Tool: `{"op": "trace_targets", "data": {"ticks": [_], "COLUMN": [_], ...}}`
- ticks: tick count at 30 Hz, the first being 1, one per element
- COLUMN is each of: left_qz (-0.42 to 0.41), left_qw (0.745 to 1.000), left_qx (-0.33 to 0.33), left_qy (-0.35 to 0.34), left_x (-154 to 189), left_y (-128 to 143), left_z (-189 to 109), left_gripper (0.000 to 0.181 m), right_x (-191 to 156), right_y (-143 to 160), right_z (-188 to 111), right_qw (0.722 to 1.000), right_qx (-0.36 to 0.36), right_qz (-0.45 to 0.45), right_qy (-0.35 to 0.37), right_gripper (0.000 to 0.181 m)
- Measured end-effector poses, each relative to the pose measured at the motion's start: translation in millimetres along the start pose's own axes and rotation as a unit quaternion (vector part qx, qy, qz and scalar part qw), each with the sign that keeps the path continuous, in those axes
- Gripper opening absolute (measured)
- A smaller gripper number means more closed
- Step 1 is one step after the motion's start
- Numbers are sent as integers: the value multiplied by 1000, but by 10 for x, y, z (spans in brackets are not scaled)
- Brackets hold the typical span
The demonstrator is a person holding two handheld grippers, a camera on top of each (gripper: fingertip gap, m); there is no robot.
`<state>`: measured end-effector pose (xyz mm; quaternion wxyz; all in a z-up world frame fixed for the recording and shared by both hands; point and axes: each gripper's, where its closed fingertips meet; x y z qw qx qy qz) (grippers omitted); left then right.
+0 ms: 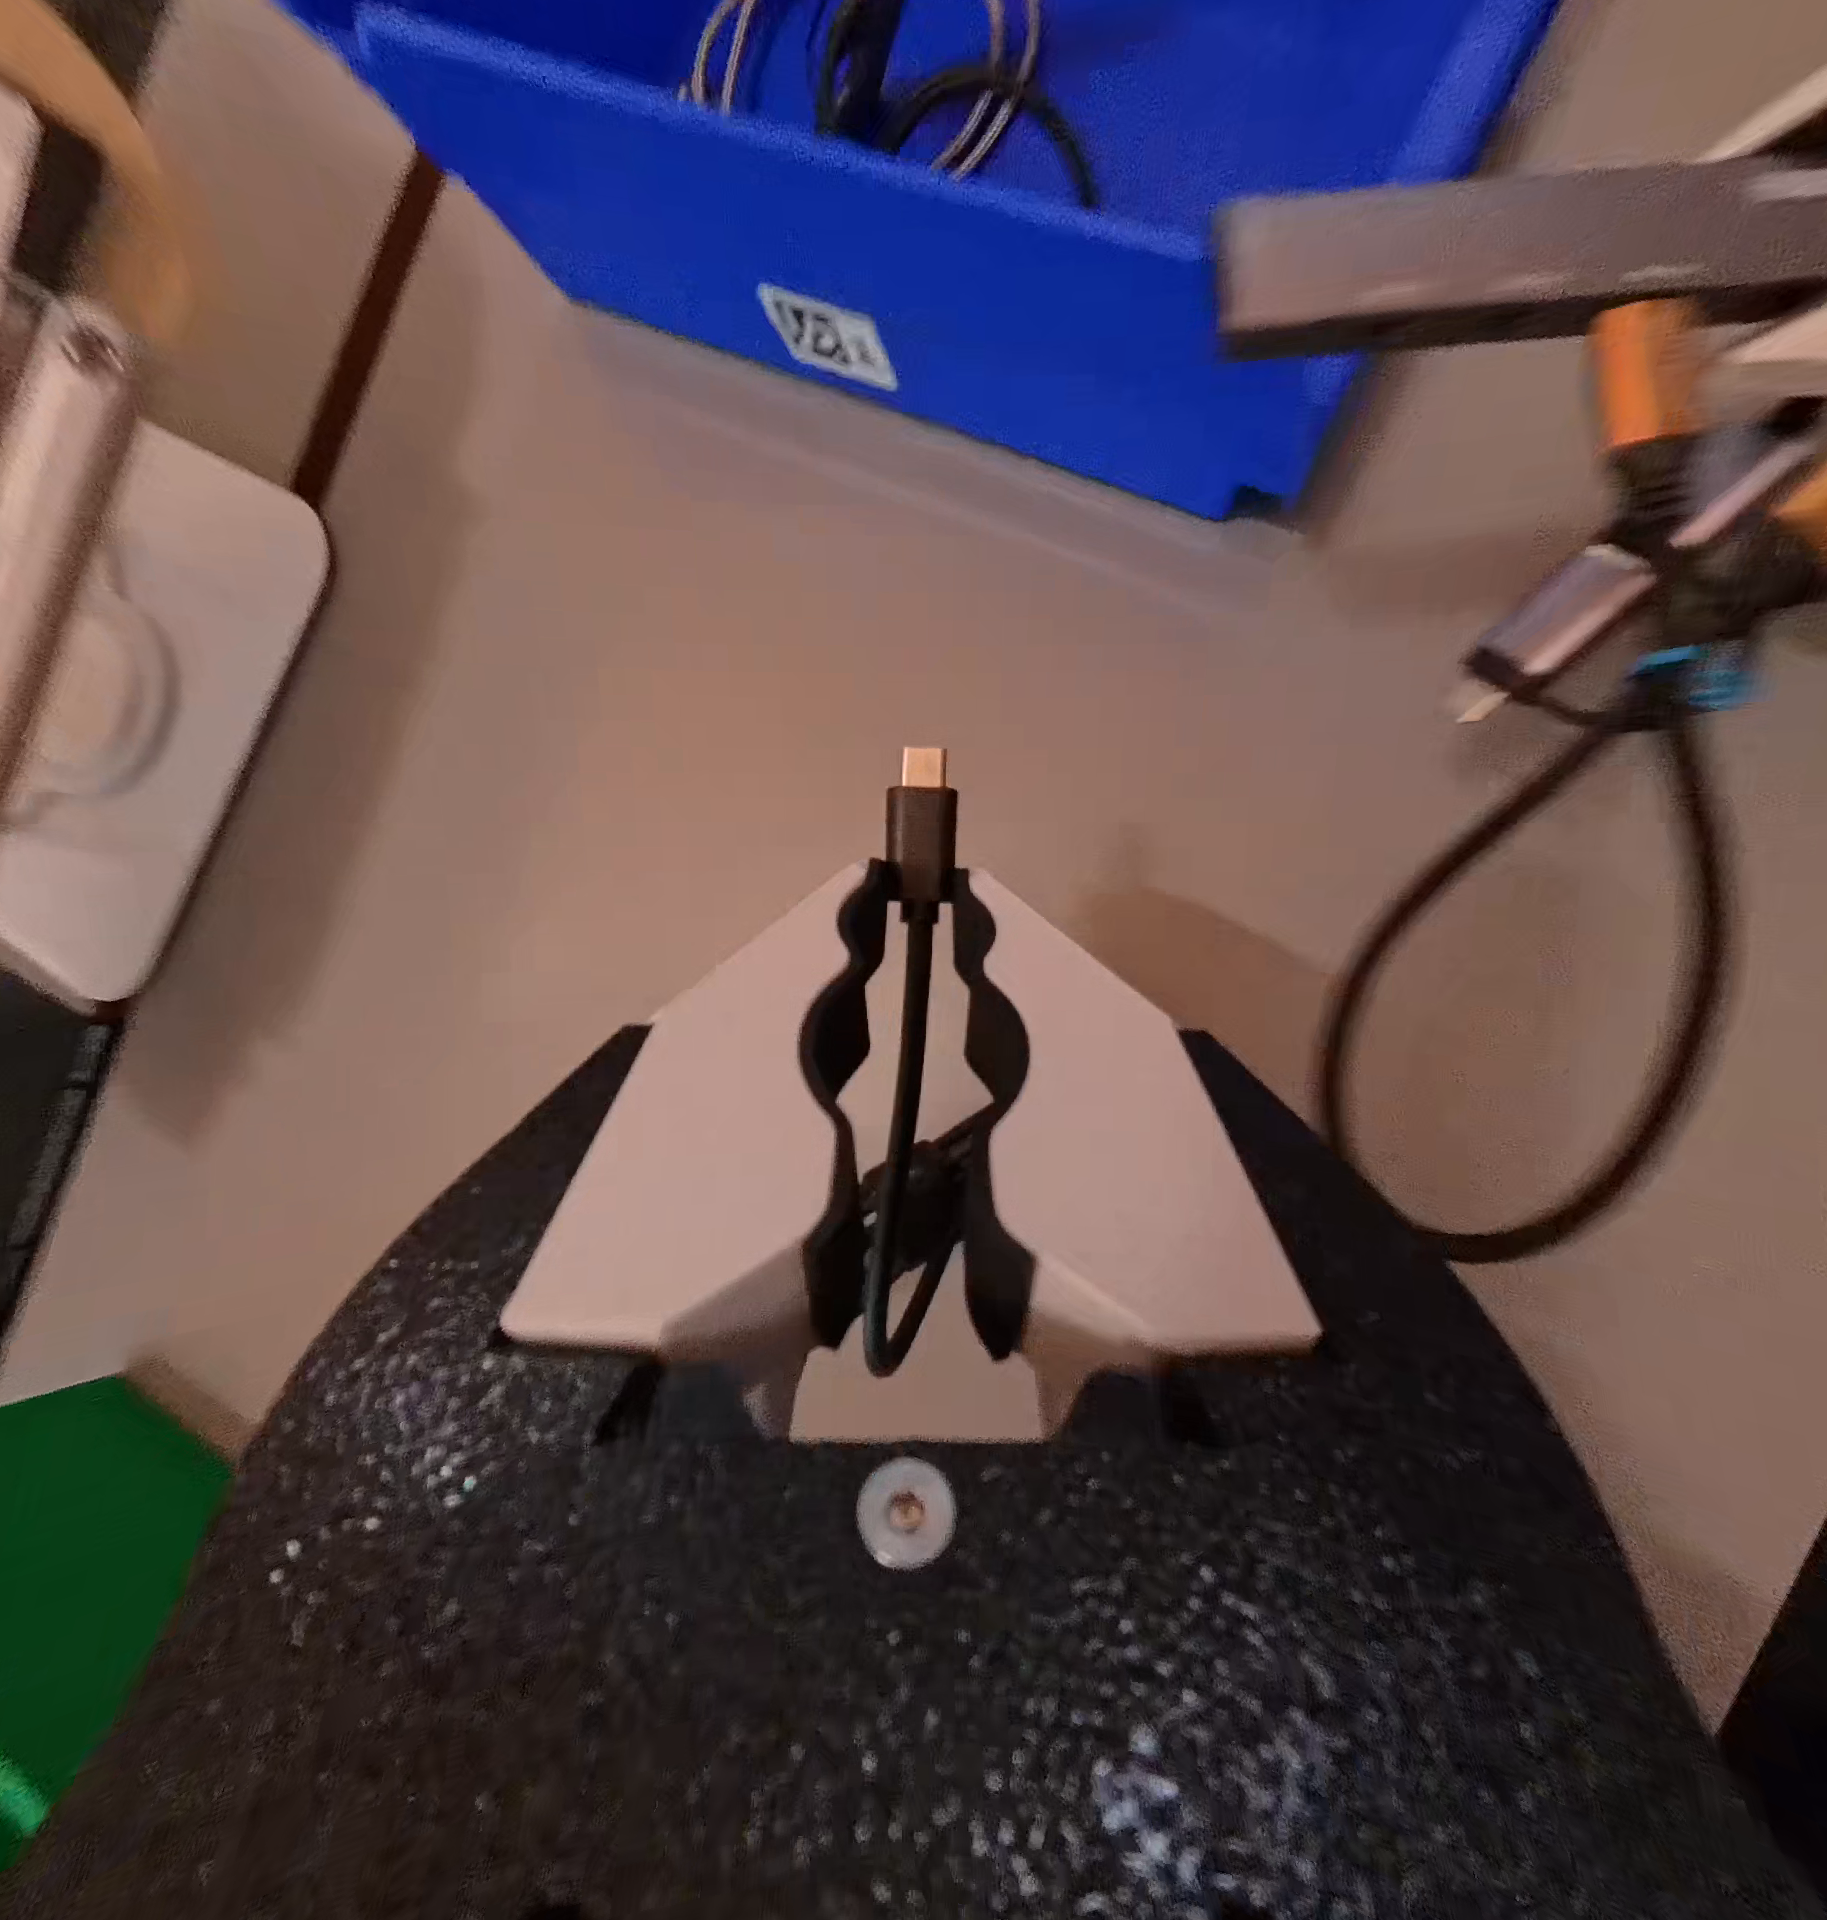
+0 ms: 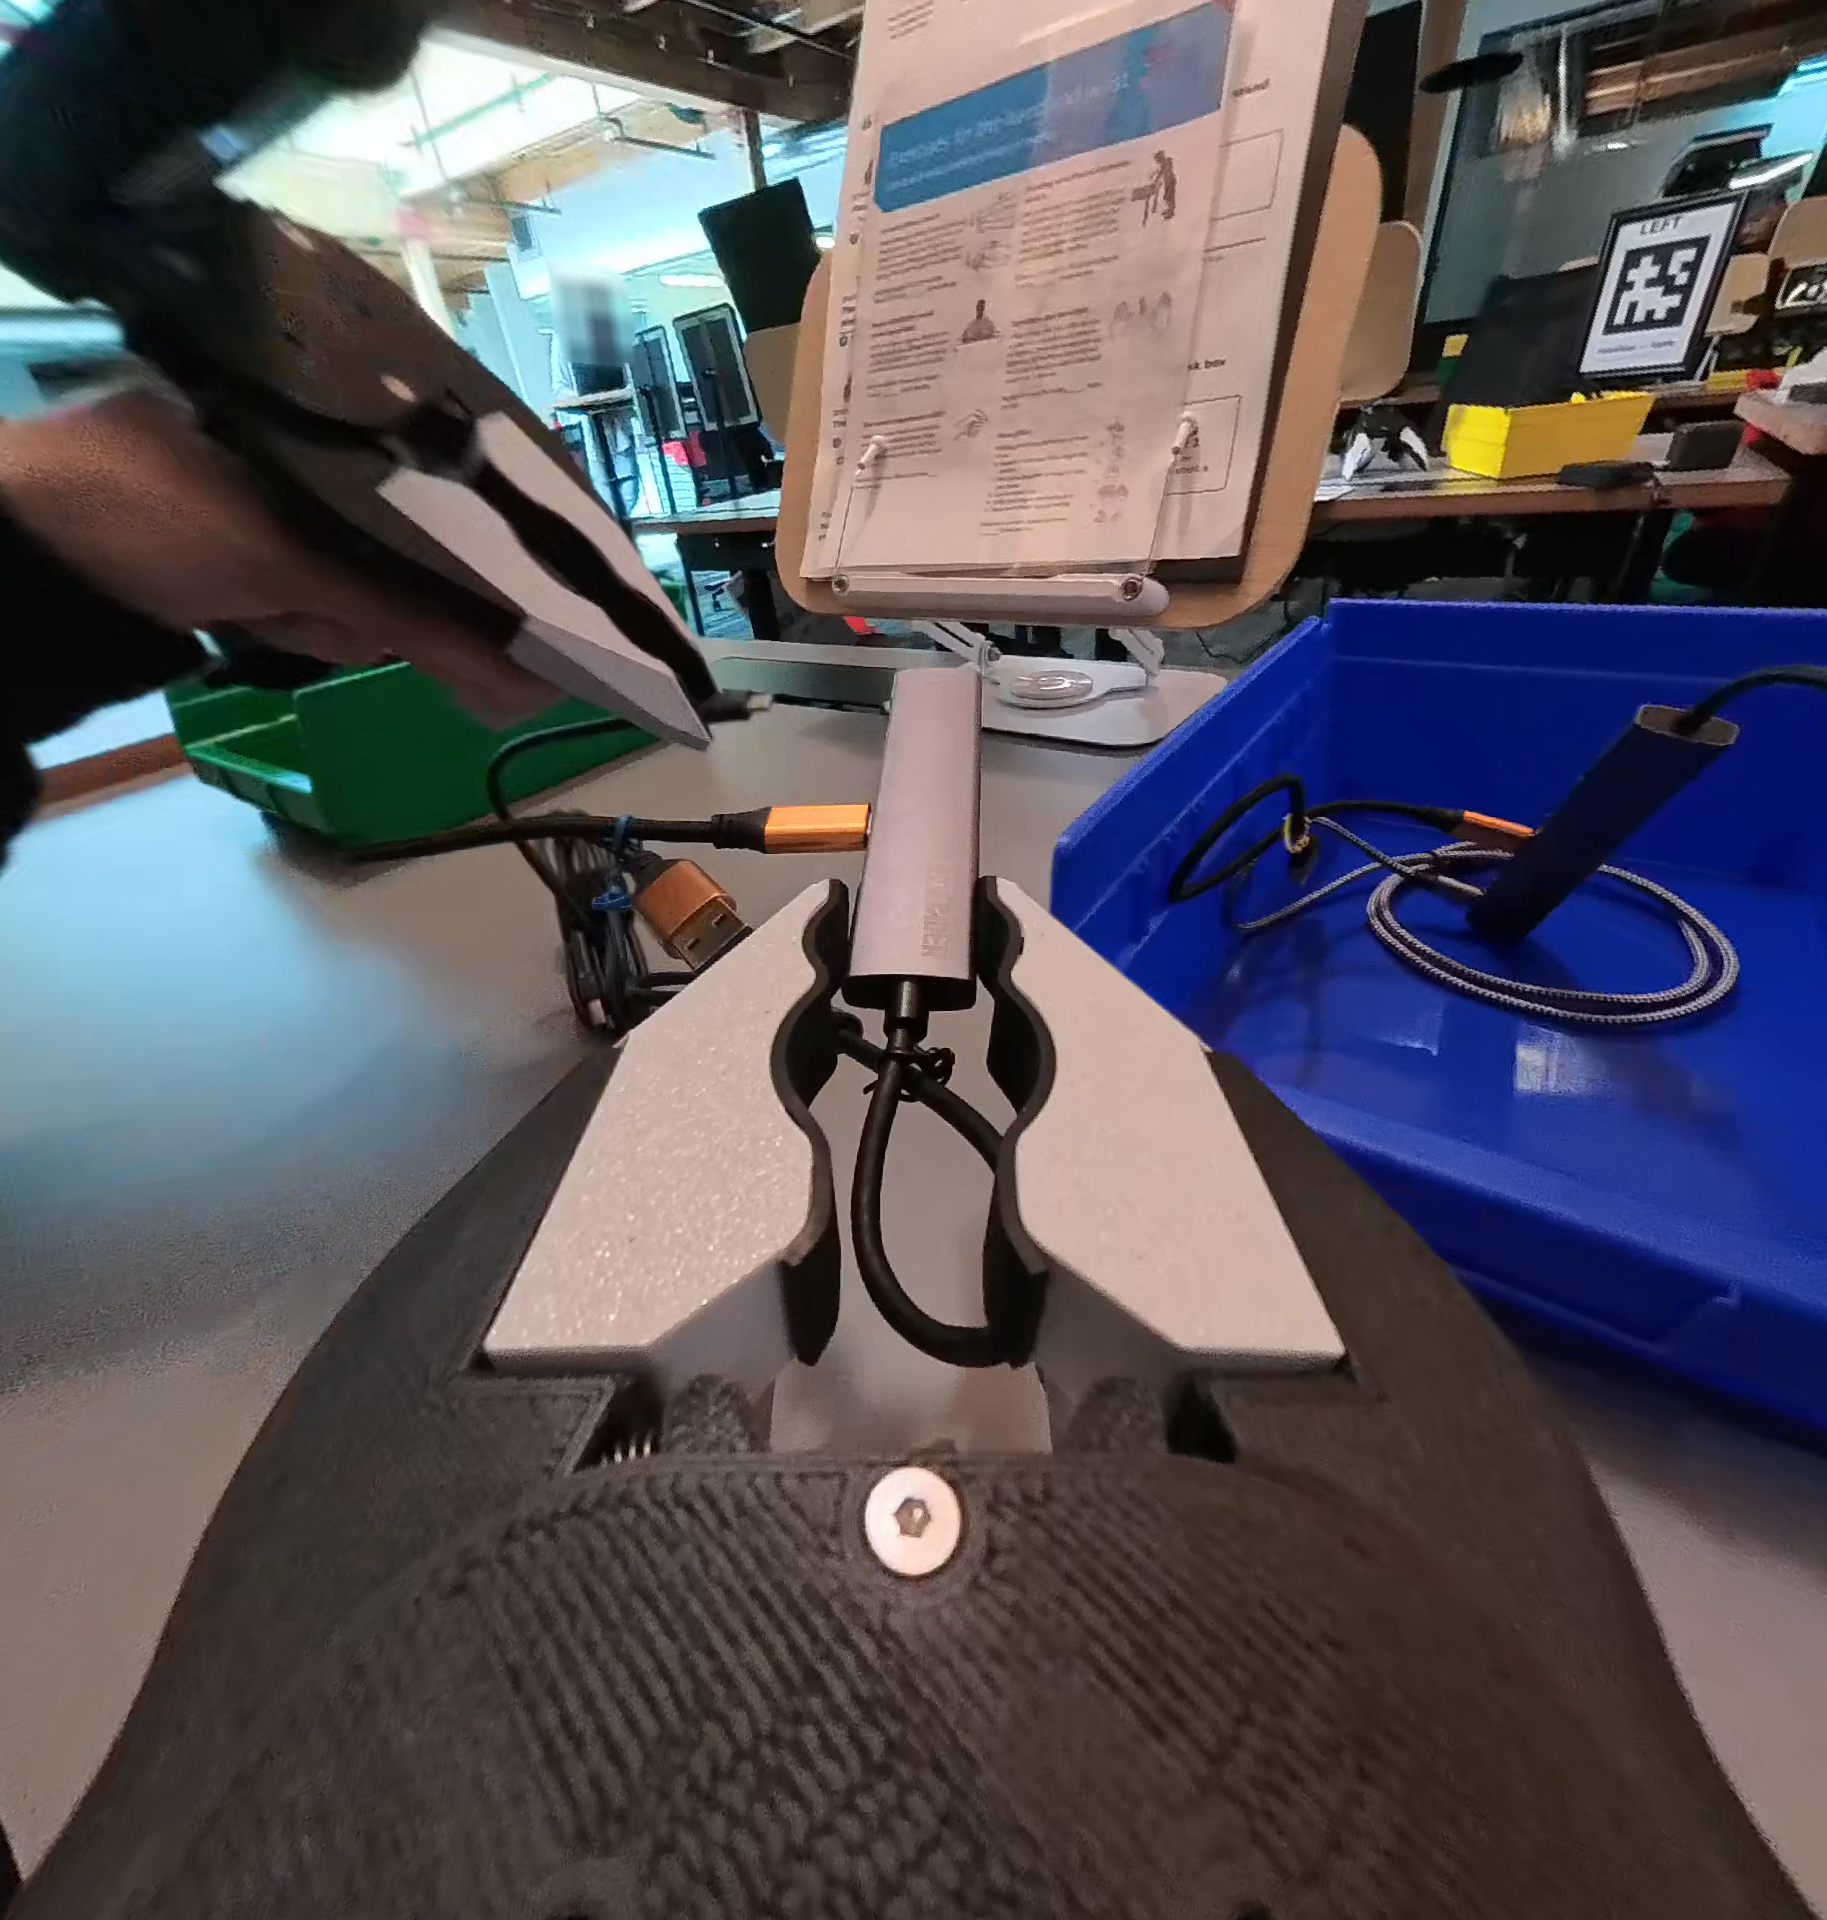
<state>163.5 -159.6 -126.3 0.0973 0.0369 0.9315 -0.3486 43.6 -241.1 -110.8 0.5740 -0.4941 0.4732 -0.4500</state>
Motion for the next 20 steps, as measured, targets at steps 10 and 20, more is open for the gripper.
{"op": "trace_targets", "data": {"ticks": [10, 20], "left_qz": [22, -25], "left_qw": [1000, 1000], "left_qx": [-8, -9], "left_qy": [-16, 0], "left_x": [690, 785], "left_y": [-136, -41], "left_z": [-229, -196], "left_gripper": [10, 10], "right_x": [-359, -519], "right_y": [127, 177], "right_z": [122, 194], "right_qw": [998, 997], "right_qx": [-33, -38], "right_qz": [-20, -39], "right_qy": [-44, -57], "right_gripper": [24, 24]}}
Point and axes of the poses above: each gripper's, where its closed fingertips meet, z out along the fingers, y out of its underside, x = y × z across the jaws, and after that the axes turned 5 degrees about x, right-handed
